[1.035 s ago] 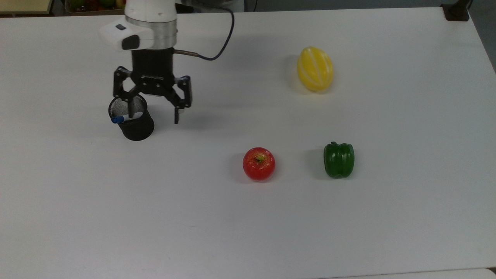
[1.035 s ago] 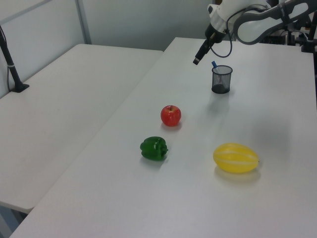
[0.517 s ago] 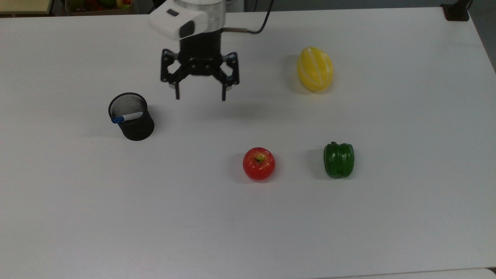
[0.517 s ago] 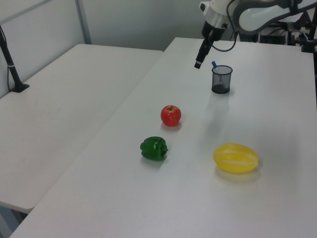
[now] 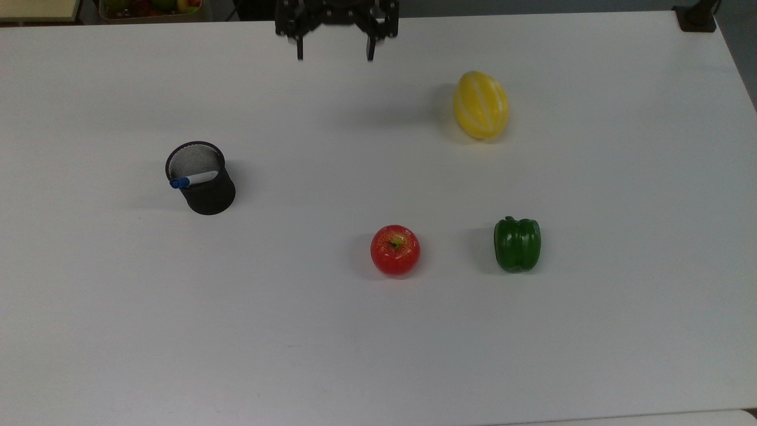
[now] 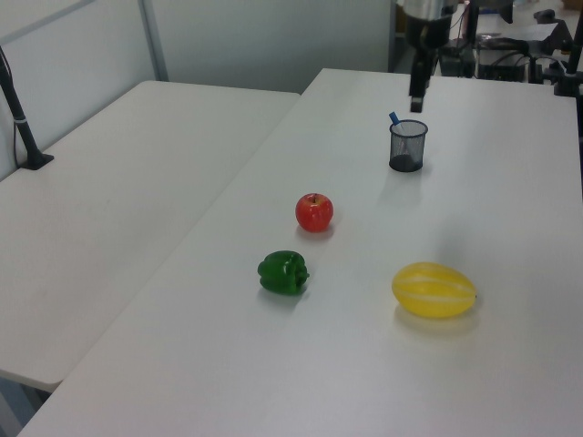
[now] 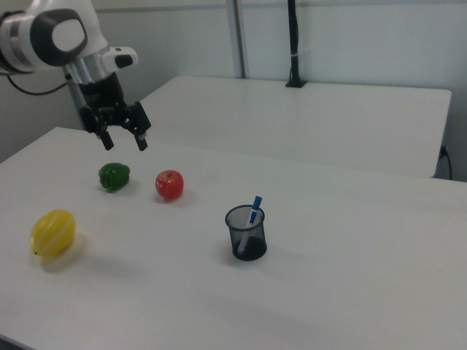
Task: Place marker
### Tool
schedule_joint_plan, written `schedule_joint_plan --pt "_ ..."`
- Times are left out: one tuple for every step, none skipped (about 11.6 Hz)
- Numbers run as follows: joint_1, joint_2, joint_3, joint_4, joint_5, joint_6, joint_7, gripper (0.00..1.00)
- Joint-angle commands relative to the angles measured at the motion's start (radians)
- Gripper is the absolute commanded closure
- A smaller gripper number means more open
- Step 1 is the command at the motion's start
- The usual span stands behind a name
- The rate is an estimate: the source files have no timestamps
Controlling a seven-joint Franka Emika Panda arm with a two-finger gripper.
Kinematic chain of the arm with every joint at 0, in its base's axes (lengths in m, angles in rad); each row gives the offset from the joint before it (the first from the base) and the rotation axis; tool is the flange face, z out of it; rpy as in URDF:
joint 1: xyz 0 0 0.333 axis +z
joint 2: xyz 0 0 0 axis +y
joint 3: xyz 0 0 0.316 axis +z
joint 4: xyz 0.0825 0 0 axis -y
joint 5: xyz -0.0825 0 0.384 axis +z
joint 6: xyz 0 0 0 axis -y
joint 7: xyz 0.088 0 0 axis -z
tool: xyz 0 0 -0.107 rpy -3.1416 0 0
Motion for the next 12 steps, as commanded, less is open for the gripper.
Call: schedule_joint_plan --pt "-0.002 -0.075 -0.025 0.007 0.002 -0.171 0.002 0.0" --pt "-0.023 -0.083 -0.025 0.007 0.004 -0.196 0.002 0.0" --pt "-0.05 -0.083 -0.025 0.009 0.008 -0.198 0.003 0.0" --pt "-0.054 -0.083 -0.026 0.009 0.009 -0.196 0.003 0.0" --pt "-0.056 -0.081 -0.026 0.009 0.009 -0.192 0.005 0.0" --pt "-0.056 -0.075 -0.025 0.009 0.009 -0.182 0.009 0.0" --pt "-0.056 -0.065 -0.022 0.009 0.009 -0.172 0.011 0.0" --pt "-0.056 -0.062 -0.017 0.009 0.007 -0.156 0.011 0.0" --pt "-0.059 -0.06 -0.012 0.009 0.009 -0.138 0.012 0.0" --pt "-0.077 -0.052 -0.006 0.009 0.01 -0.123 0.014 0.0" --pt "-0.112 -0.045 0.038 0.013 0.012 -0.119 0.014 0.0" --pt "-0.158 -0.032 0.09 0.027 0.01 -0.122 0.014 0.0"
